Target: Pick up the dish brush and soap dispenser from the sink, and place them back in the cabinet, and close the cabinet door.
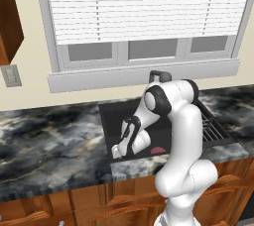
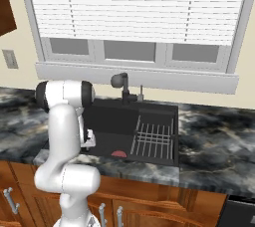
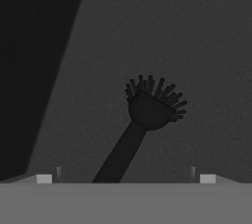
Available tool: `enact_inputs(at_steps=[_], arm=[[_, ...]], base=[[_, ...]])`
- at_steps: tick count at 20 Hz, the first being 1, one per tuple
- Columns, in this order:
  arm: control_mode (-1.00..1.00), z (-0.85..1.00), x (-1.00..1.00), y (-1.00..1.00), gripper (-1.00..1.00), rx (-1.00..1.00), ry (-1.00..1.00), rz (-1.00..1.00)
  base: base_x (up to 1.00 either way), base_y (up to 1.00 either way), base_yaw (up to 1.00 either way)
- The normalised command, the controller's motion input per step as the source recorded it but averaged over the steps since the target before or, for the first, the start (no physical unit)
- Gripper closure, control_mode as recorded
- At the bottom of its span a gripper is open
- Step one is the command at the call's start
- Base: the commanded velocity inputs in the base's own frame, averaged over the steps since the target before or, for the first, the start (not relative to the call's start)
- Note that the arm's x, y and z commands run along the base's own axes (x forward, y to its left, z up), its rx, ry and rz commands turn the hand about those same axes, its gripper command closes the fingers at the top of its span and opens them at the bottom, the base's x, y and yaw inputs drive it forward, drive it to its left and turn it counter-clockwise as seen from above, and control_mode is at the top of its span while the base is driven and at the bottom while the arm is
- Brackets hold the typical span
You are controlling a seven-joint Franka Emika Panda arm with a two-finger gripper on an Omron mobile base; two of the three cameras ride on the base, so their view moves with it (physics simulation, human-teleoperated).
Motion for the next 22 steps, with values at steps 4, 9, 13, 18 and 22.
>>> enact_inputs(at_steps=[4,9,13,18,22], arm=[[-1.00,-0.26,0.18,0.00,-1.00,0.00,0.02,0.08],[-1.00,-0.24,0.05,0.00,-1.00,0.00,0.02,0.10],[-1.00,-0.20,0.04,0.00,-1.00,0.00,0.04,0.08],[-1.00,-0.14,0.06,0.00,-1.00,0.00,0.04,0.03],[-1.00,-0.07,0.15,0.00,-1.00,0.00,0.02,0.00]], base=[[0.00,0.00,0.00],[0.00,0.00,0.00],[0.00,0.00,0.00],[0.00,0.00,0.00],[0.00,0.00,0.00]])
